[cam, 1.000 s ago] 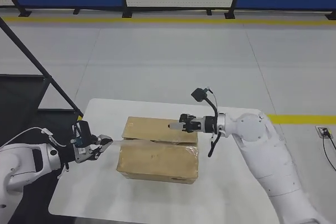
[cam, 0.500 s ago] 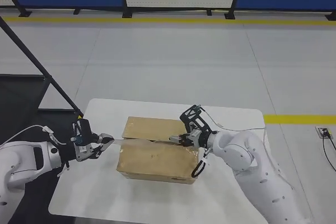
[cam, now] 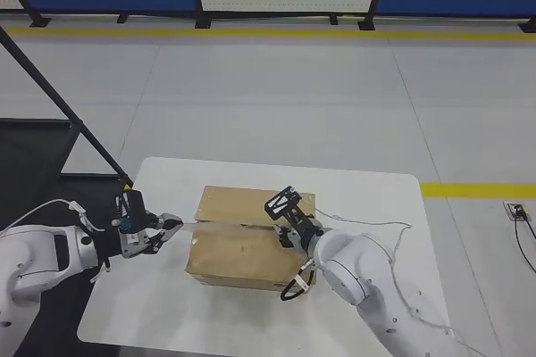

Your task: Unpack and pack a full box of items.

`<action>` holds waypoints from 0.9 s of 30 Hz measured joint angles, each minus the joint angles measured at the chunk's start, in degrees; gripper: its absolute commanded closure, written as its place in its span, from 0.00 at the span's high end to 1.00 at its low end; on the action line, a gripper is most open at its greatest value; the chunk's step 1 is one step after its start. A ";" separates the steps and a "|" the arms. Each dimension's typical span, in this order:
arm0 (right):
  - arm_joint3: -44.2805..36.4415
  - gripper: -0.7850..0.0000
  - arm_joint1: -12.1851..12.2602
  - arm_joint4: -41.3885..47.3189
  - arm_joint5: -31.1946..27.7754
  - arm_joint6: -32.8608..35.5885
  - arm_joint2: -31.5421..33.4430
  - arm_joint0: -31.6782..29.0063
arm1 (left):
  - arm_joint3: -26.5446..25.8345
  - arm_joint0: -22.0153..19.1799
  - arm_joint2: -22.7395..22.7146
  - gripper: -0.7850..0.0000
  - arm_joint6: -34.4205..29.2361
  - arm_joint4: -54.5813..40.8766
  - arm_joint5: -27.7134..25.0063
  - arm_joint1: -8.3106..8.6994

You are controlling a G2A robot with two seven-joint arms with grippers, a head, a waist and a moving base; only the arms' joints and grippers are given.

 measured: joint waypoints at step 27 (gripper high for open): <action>-7.46 0.00 -0.30 -4.16 5.79 -1.90 5.62 -7.77 | -0.21 0.05 -0.62 0.00 0.95 1.89 -0.53 -0.53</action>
